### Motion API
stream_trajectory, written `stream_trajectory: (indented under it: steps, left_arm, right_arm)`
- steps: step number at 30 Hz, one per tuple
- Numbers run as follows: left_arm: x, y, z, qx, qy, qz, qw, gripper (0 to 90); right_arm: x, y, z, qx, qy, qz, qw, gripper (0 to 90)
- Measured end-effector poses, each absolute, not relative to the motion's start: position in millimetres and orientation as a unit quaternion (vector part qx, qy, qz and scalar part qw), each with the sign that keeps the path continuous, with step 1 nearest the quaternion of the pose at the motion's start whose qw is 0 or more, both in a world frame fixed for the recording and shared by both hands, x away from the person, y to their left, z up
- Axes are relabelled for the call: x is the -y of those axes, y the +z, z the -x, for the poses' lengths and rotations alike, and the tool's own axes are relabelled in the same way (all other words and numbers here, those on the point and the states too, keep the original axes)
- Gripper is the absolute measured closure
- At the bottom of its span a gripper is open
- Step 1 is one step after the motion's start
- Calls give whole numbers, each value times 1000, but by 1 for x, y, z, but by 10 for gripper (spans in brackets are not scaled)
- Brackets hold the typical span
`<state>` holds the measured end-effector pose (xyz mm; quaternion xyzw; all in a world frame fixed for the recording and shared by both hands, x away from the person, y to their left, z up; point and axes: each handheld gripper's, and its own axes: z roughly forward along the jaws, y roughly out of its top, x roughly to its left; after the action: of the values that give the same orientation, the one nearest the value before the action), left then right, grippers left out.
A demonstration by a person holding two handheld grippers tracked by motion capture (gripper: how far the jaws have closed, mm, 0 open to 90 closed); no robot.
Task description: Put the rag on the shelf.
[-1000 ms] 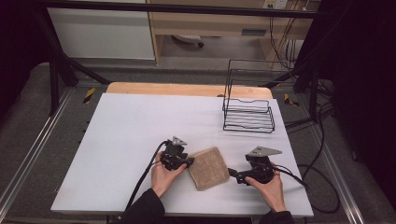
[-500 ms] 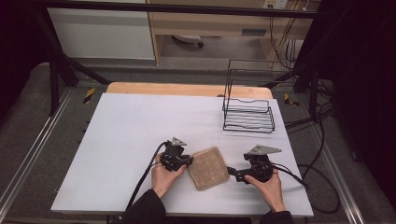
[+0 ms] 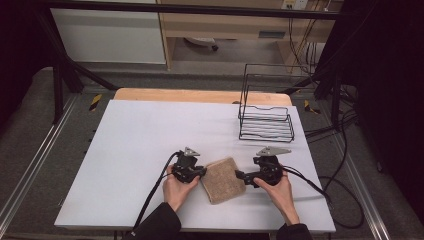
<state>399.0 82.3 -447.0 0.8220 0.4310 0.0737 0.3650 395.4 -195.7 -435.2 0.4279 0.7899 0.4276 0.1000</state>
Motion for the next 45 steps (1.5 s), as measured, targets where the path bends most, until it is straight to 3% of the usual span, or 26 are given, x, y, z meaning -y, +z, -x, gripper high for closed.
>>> stream_trajectory:
  steps: [8,13,17,30,40,45]
  left_arm:
    - [-84,-450,-397,-424,79,-819,379,805]
    - [-84,-451,-397,-422,82,-819,381,806]
    - [-84,-451,-397,-421,83,-819,382,807]
    - [-85,-452,-397,-420,81,-818,385,808]
    - [-88,-453,-398,-418,74,-815,393,807]
    - [-88,-453,-398,-420,72,-813,396,813]
  right_arm:
    - [181,-442,-420,-792,416,-437,87,64]
    - [172,-447,-426,-792,419,-436,85,228]
    - [172,-450,-431,-792,414,-439,91,430]
    - [170,-454,-435,-806,406,-429,37,690]
    - [168,-455,-435,-800,407,-441,12,827]
    - [168,-454,-435,-799,408,-442,14,851]
